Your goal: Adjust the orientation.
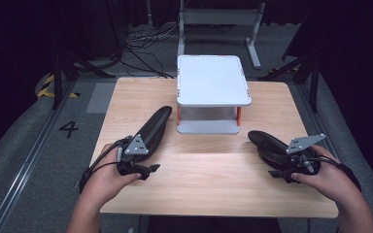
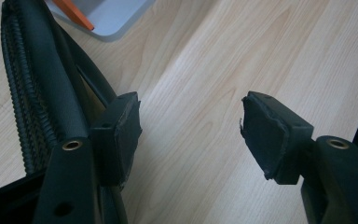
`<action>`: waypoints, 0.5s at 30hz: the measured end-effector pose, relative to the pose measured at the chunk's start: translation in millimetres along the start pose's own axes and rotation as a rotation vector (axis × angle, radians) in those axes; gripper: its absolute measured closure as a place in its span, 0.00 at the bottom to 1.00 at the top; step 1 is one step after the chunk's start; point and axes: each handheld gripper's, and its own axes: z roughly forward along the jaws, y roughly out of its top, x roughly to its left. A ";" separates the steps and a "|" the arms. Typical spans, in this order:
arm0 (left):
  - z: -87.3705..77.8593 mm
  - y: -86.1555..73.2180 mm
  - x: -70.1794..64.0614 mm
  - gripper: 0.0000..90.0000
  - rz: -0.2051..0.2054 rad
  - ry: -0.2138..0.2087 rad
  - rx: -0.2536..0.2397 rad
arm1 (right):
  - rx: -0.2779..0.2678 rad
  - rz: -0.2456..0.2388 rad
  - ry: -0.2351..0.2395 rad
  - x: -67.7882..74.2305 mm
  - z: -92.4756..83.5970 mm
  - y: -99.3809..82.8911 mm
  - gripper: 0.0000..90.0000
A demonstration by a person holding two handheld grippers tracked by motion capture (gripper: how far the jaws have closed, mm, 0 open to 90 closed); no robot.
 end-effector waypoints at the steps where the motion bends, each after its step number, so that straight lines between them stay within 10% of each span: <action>1: -1.3 -1.5 2.5 0.41 -0.004 0.010 0.002 | 0.001 -0.001 -0.002 -0.2 -0.4 0.0 0.46; 10: -4.6 -10.5 17.8 0.37 -0.078 0.048 -0.031 | 0.007 -0.006 -0.001 1.6 0.6 0.8 0.46; 15: -2.0 -10.5 27.5 0.31 -0.159 0.135 -0.045 | 0.014 -0.007 0.000 3.8 1.8 -1.3 0.46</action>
